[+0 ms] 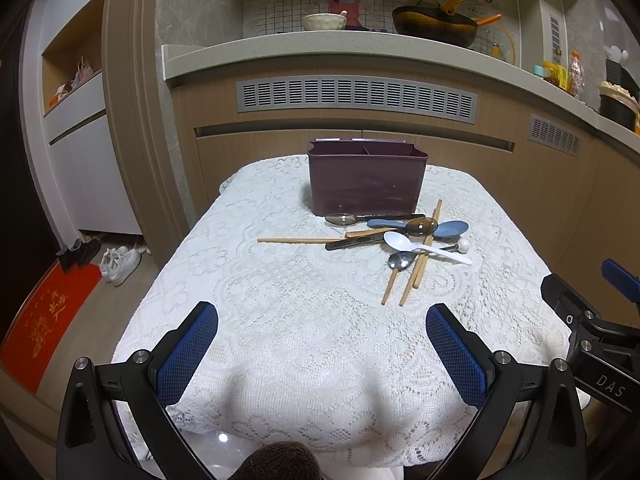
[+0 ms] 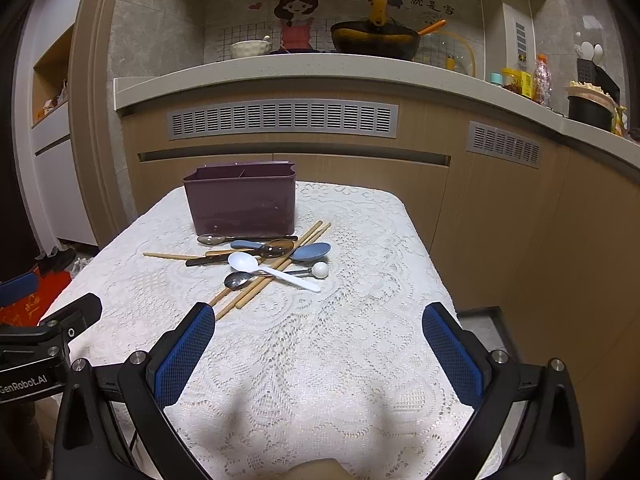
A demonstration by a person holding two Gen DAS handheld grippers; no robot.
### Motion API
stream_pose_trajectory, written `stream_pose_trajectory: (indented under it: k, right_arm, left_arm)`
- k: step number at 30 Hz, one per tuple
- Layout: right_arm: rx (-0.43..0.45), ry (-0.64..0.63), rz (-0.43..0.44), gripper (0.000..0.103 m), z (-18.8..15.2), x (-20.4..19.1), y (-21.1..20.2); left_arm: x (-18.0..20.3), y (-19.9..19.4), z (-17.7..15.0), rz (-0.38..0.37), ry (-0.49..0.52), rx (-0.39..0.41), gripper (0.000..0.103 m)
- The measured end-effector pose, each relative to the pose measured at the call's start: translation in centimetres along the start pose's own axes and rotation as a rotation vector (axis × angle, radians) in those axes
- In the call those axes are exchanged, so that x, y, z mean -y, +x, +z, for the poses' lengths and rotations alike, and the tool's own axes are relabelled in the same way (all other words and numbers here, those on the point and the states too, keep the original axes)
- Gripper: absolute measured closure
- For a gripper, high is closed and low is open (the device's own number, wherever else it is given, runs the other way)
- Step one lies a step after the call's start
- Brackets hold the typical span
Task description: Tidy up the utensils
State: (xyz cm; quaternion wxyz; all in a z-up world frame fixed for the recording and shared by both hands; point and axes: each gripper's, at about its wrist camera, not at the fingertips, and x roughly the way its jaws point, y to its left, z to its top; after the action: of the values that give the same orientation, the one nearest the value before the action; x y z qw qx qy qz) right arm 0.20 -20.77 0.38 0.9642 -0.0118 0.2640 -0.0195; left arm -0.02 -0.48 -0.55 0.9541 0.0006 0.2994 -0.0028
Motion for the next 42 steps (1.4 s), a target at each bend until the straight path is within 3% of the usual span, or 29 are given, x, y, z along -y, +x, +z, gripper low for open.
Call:
stream_pose_trajectory:
  k: [42]
  right_arm:
    - [-0.028,0.006,0.031,0.000,-0.27,-0.12,0.47]
  left_arm:
    - [-0.35,0.39,-0.29,-0.007,0.000,-0.013,0.000]
